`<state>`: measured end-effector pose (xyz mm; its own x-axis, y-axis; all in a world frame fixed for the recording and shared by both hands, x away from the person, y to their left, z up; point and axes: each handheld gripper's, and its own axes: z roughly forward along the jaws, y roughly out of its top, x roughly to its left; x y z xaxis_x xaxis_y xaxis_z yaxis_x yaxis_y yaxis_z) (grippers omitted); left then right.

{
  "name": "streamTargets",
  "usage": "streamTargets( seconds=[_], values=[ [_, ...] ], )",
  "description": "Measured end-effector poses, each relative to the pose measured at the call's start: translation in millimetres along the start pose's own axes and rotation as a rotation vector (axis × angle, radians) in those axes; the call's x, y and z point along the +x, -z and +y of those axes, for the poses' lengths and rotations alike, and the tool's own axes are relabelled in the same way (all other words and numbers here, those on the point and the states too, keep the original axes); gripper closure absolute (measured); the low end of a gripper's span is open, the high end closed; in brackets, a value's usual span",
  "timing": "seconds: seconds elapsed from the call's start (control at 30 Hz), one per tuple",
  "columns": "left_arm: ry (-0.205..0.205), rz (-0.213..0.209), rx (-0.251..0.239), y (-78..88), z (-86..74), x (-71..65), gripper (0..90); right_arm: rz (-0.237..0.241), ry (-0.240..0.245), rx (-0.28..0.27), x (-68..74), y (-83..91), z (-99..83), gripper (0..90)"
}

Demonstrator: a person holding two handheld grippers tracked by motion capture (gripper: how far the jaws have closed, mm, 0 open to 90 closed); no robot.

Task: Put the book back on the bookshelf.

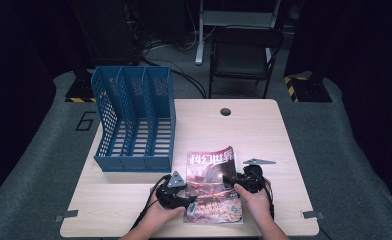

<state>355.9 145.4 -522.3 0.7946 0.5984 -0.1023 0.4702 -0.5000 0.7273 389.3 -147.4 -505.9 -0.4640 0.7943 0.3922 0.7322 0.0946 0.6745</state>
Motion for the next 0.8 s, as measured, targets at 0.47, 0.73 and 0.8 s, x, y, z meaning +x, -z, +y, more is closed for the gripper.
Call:
streamTargets(
  seconds=[0.47,0.73,0.8],
  values=[
    [-0.001,-0.002,0.002,0.2,-0.1,0.2,37.4,0.009,0.013,0.037,-7.5,-13.2,0.0,50.1],
    [0.01,0.0,-0.011,-0.4,-0.8,-0.4,37.4,0.001,0.017,0.04,-7.6,-14.1,0.6,56.6],
    [0.0,0.002,-0.008,-0.1,-0.6,0.3,37.4,-0.002,0.017,0.04,-7.8,-14.2,0.6,58.4]
  ],
)
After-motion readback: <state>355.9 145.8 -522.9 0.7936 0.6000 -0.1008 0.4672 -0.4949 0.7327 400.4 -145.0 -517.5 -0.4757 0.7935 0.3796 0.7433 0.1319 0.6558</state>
